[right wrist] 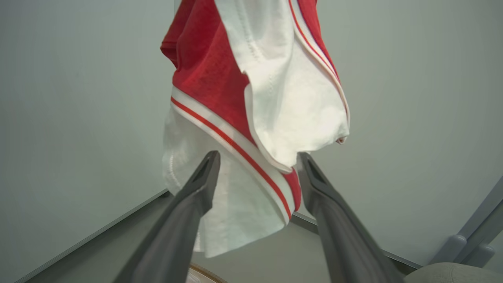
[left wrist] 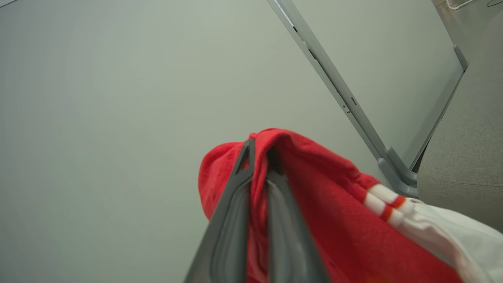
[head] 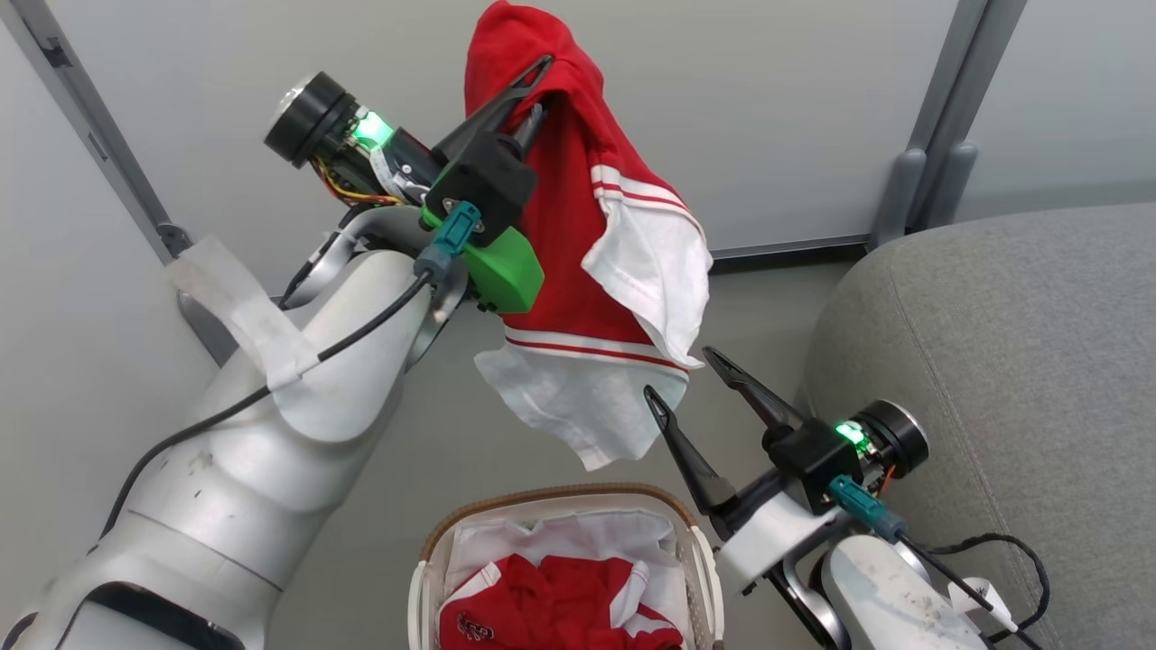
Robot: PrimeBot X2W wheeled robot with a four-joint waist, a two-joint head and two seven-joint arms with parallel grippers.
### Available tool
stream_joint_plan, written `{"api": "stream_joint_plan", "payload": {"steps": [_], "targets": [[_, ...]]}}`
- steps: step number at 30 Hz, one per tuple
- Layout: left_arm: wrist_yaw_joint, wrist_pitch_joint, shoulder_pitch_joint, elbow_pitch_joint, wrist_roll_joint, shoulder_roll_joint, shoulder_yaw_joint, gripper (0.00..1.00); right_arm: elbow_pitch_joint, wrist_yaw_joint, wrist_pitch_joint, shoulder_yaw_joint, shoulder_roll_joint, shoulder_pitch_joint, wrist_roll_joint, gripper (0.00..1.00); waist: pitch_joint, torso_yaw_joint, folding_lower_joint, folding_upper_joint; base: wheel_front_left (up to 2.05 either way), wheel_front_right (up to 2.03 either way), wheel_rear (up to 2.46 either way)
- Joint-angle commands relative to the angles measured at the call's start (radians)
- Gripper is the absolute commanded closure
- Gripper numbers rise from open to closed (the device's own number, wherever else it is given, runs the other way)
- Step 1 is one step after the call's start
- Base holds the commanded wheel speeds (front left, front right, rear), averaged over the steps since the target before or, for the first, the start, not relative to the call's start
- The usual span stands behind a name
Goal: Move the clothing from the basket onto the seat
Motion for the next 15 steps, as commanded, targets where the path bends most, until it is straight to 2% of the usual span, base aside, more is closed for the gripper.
{"api": "stream_joint_plan", "payload": {"steps": [1,15], "targets": [[-0.004,0.003,-0.019,0.003,-0.002,-0.011,-0.004,1.00,0.013,-0.001,-0.002,0.001,-0.006,-0.020,0.008,0.00,-0.005,0.010,0.0001,0.0000,0.00,0.00,0.00],[-0.028,0.017,0.013,-0.044,-0.049,-0.071,-0.089,1.00,0.160,-0.001,-0.002,-0.013,-0.005,-0.166,-0.056,0.00,-0.026,0.068,0.0001,0.0000,0.00,0.00,0.00]]}}
